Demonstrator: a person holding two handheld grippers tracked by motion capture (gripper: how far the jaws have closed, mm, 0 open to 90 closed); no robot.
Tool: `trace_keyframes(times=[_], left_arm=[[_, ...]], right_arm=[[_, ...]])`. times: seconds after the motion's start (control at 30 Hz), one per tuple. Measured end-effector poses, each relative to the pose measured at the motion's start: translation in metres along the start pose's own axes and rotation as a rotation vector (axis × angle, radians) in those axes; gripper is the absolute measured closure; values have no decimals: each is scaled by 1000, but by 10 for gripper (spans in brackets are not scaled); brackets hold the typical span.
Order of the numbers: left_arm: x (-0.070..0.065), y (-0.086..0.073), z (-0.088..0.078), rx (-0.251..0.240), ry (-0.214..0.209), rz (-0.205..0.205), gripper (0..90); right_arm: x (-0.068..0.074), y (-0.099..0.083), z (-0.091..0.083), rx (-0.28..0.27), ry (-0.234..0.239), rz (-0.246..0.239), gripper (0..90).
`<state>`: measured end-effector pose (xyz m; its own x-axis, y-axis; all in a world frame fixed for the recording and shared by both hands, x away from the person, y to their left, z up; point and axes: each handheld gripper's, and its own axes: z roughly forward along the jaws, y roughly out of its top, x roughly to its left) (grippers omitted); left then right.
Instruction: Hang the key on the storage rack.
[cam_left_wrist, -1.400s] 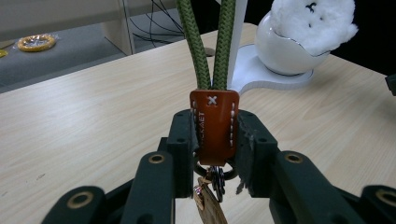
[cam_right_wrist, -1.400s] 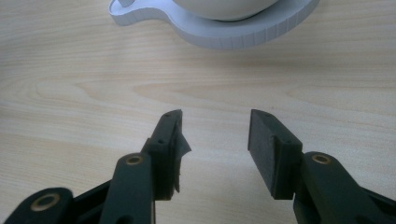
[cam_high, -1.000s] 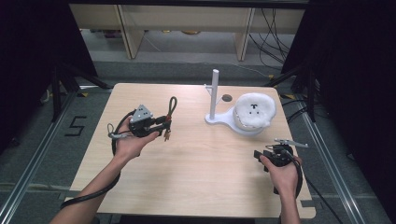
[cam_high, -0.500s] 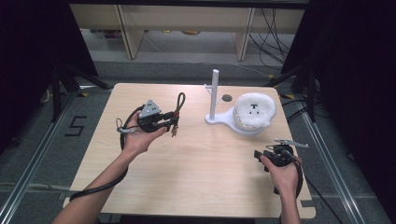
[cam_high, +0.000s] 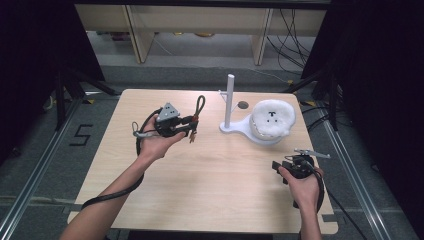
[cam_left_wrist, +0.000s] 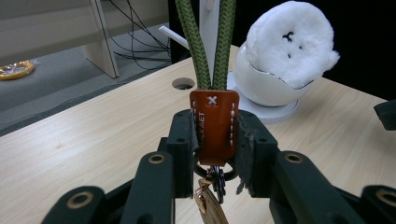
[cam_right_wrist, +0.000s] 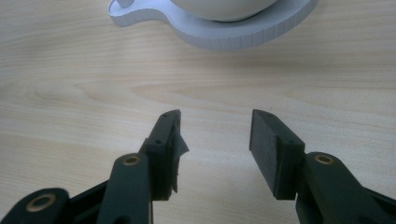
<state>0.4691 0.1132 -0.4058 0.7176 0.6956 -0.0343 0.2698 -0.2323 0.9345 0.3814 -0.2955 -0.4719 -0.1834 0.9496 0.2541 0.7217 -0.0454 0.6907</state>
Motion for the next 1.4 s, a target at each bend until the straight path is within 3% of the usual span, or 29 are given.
trace_keyframes(times=[0.2, 0.27, 0.37, 0.6, 0.97, 1.0, 1.07, 1.17, 1.4], left_arm=[[-2, 5, 9, 2, -4, 4, 689], [-2, 5, 11, 1, -5, 11, 689], [-3, 6, 14, 2, -7, 8, 689], [-3, 13, 21, 1, -10, 14, 689], [-4, 22, 34, 8, -12, 19, 689], [-4, 23, 35, 9, -12, 23, 689], [-4, 24, 37, 10, -12, 21, 689], [-4, 26, 40, 14, -11, 22, 689], [-4, 28, 48, 29, -11, 22, 689]], right_arm=[[0, 0, -2, 4, 15, 17, 541], [0, 0, -1, -1, -2, 8, 542], [4, 0, -2, 7, 18, 66, 540], [4, 0, -4, 20, 9, 68, 539], [3, 0, -3, -5, 12, 62, 537], [4, 0, -4, 9, 19, 87, 537], [3, 0, -2, 2, 6, 66, 536], [3, 0, -3, 6, 18, 74, 536], [3, -1, -1, -1, -5, 53, 535]])
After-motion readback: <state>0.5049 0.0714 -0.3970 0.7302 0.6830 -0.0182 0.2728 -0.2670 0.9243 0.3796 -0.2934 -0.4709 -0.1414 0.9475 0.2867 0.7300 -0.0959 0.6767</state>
